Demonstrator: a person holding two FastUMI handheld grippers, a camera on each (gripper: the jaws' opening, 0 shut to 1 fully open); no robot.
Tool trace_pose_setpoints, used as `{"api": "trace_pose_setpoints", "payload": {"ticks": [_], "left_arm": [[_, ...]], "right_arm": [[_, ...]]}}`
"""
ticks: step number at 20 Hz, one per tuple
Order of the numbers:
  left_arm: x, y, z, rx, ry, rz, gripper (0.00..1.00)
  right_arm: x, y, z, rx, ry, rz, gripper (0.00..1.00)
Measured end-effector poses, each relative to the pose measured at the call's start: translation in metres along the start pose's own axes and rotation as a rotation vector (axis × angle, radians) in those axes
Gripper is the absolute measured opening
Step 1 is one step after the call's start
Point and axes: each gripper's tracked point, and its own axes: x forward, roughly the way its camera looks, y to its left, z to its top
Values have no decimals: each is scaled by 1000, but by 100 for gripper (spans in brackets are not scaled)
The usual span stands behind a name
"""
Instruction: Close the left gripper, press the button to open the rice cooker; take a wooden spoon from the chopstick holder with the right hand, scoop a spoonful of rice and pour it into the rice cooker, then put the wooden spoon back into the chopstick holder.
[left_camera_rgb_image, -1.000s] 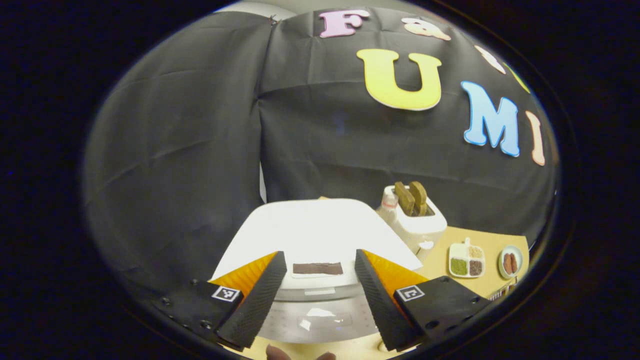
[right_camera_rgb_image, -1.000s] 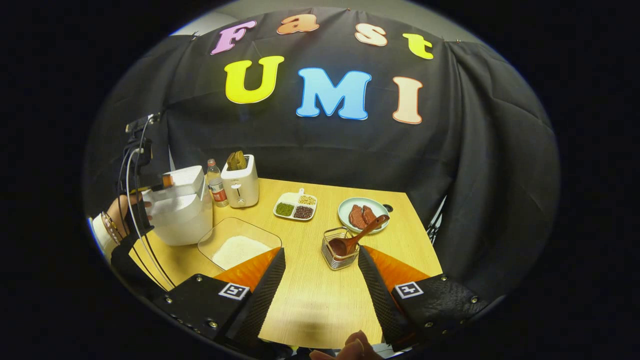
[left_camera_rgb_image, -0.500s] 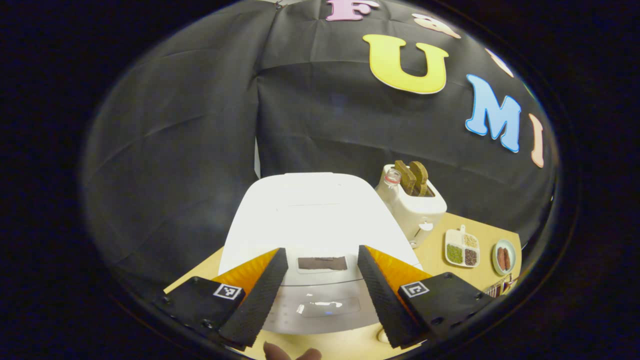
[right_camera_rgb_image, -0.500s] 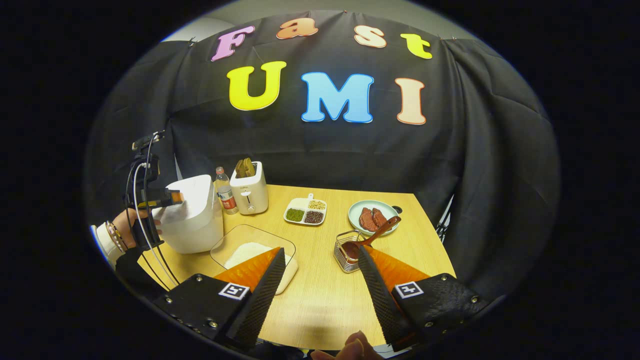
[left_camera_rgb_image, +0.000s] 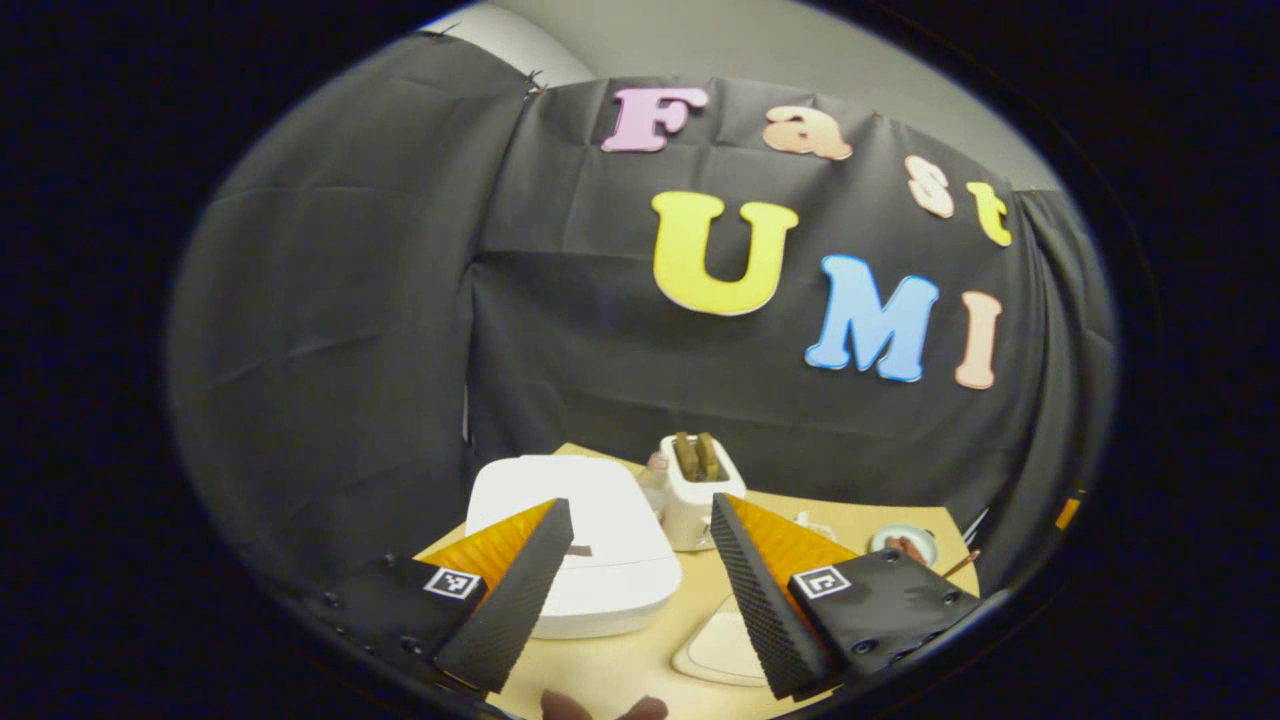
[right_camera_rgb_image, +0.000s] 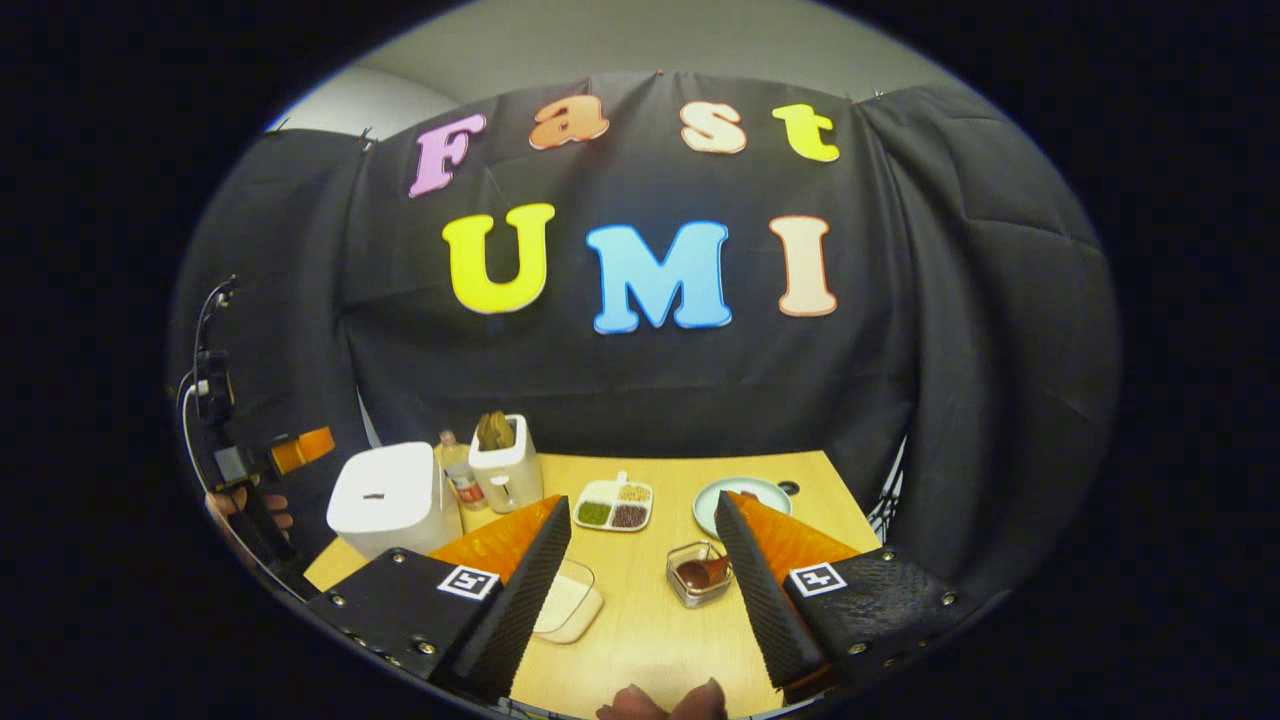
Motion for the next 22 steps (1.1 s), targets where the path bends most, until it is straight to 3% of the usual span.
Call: {"api": "trace_pose_setpoints", "payload": {"ticks": [3, 6, 11, 12, 13, 18, 22], "left_arm": [[-71, -55, 47, -14, -107, -73, 94], [-132, -100, 72, -17, -158, -93, 94], [-209, -165, 80, -3, -187, -111, 94], [-224, -170, 82, 22, -200, -101, 94], [-240, -172, 88, 46, -224, -86, 100], [-288, -174, 113, 94, -325, -65, 93], [-292, -165, 106, 62, -308, -76, 94]], "right_arm": [[-28, -15, 49, -53, -117, 24, 90], [-59, -35, 83, -78, -207, 66, 90], [-101, -71, 98, -22, -233, 144, 90], [-104, -76, 98, 7, -235, 150, 90], [-104, -84, 92, 16, -225, 148, 92], [-115, -78, 88, -2, -197, 197, 94], [-119, -54, 100, -21, -212, 206, 94]]}}
